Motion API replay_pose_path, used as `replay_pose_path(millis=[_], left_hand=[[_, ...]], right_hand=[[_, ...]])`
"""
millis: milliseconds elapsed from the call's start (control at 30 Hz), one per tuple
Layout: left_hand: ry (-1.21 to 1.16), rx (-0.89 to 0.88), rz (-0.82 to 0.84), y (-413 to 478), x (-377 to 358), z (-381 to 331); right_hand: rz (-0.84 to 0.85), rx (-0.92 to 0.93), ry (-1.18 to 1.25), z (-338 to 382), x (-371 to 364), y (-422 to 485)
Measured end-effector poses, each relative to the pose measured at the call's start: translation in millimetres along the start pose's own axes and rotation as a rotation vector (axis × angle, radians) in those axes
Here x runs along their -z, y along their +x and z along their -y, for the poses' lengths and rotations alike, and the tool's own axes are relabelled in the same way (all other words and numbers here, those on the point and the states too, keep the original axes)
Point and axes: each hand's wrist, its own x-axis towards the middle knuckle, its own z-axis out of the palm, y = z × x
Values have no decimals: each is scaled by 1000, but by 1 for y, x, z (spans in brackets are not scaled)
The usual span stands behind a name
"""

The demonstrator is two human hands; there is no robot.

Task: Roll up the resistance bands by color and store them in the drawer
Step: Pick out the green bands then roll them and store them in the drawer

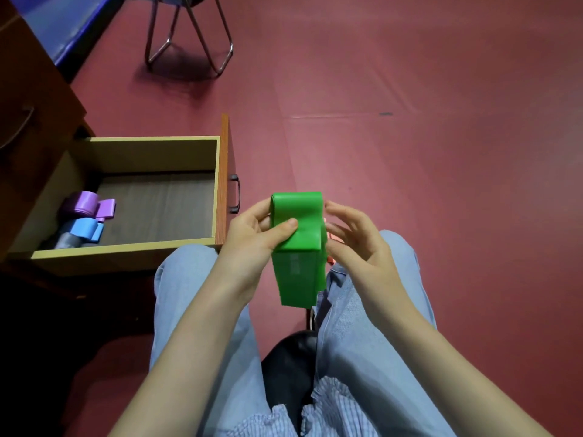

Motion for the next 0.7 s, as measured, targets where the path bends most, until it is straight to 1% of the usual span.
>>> replay_pose_path(millis=[133,300,400,467,567,700], left_hand=[[76,-75,28,-1,-4,-3],[164,-148,39,-1,-2,-5],[171,-159,42,0,-2,-6],[131,-158,15,1,-3,-6],[65,-100,0,2,-3,-4],[75,116,100,0,-2,8]], right_hand=[[57,-137,-11,2,1,6],[119,-224,11,6,2,13],[115,-216,-4,4,1,16],[87,-172,-5,4,1,17],[20,-95,36,9,-1,21],[-87,-8,92,19,-1,30]])
